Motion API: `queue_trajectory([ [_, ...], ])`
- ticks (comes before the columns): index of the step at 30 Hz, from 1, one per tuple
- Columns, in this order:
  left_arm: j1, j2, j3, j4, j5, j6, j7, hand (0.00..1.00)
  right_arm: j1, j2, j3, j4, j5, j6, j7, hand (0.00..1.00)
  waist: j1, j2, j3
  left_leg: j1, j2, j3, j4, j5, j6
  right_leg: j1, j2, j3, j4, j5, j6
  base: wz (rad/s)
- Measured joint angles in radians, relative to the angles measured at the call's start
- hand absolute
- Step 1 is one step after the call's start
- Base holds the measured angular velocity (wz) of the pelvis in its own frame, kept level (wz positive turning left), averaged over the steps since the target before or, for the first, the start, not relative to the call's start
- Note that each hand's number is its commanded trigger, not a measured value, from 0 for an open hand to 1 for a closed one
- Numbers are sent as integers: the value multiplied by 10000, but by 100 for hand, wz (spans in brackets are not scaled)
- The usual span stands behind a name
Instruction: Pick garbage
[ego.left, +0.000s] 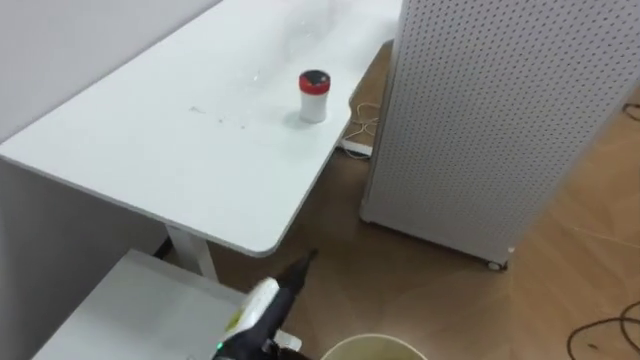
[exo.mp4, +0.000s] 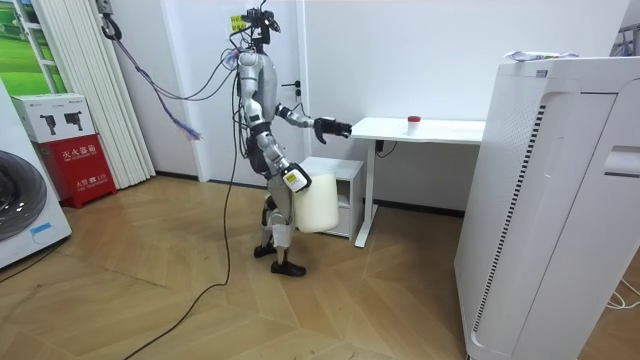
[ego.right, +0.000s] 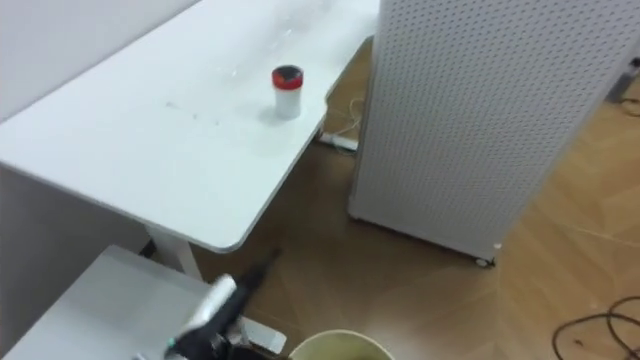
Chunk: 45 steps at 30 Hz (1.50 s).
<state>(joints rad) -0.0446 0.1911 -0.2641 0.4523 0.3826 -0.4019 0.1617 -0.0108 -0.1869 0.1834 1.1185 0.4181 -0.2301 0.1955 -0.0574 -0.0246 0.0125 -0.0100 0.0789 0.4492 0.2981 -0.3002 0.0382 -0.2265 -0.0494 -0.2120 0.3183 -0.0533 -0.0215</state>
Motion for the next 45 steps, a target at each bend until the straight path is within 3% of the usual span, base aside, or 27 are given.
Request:
queue_trajectory([
  [4,39,-3,337,-598,-193,-184,546,0,64,-42,-86,14,-16,-24,-208,100,47,77,-15,396,2,135,-261,-7,-18,285,23,-144,-122,-8,-3,-7],
  [10,628,-27,1091,-1897,-953,-277,1331,0,397,-51,-194,-238,-330,-91,-286,100,92,167,-45,951,69,144,-539,30,-127,900,213,-343,-569,-10,-1,0],
  [15,824,-126,1660,-2387,-1441,-275,1632,0,442,-32,-185,-230,-369,-91,-77,100,360,155,-51,1221,233,411,-20,-8,-194,1160,219,-941,-542,-185,-227,-22],
  [18,1014,-145,1792,-2598,-1548,-275,1918,0,575,-5,-180,-209,-414,-88,66,100,403,151,-46,1386,258,-292,222,-9,-196,1301,290,-735,-576,-371,-353,-30],
  [20,1079,-146,1872,-2646,-1561,-274,2171,0,687,-6,-179,-217,-454,-84,62,100,474,167,-45,1541,140,-960,84,9,-247,1287,538,-251,-545,-444,-444,-41],
  [21,1092,-145,1882,-2681,-1561,-274,2236,0,701,-6,-179,-218,-465,-80,59,100,543,169,-45,1597,132,-1095,24,32,-287,1264,616,-120,-545,-437,-477,-65],
  [23,1237,-145,1958,-2893,-1548,-276,2406,0,705,-20,-183,-218,-525,-78,28,100,675,199,-48,1555,105,-1959,33,35,-302,1250,830,221,-541,-360,-669,-65],
  [26,1332,-146,2038,-3043,-1552,-281,2507,0,795,-45,-192,-219,-523,-78,30,100,629,232,-54,1566,86,-2785,98,5,-356,1209,1057,543,-479,-428,-783,-29],
  [30,1338,-152,2054,-3096,-1559,-365,2724,0,819,-48,-191,-270,-555,-71,32,100,690,284,-63,1607,45,-3332,142,20,-388,1190,1235,902,-414,-472,-864,-30],
  [32,1336,-161,2056,-3102,-1551,-437,2852,0,797,-58,-229,-350,-721,-71,32,100,723,292,-75,1609,-73,-3961,37,85,-503,1165,1263,1101,-424,-437,-902,-23],
  [39,1378,-139,2049,-3098,-1564,-448,3363,0,799,-73,-156,-633,-737,67,-132,100,864,287,-83,1777,-243,-4093,-310,116,-547,1041,1279,1400,-254,-344,-777,-15],
  [45,1490,-105,2058,-3065,-1954,-446,3414,0,774,-66,-87,-742,-751,116,-112,100,866,295,-62,1839,-596,-3904,-299,95,-510,644,996,1309,394,-404,-606,-16],
])
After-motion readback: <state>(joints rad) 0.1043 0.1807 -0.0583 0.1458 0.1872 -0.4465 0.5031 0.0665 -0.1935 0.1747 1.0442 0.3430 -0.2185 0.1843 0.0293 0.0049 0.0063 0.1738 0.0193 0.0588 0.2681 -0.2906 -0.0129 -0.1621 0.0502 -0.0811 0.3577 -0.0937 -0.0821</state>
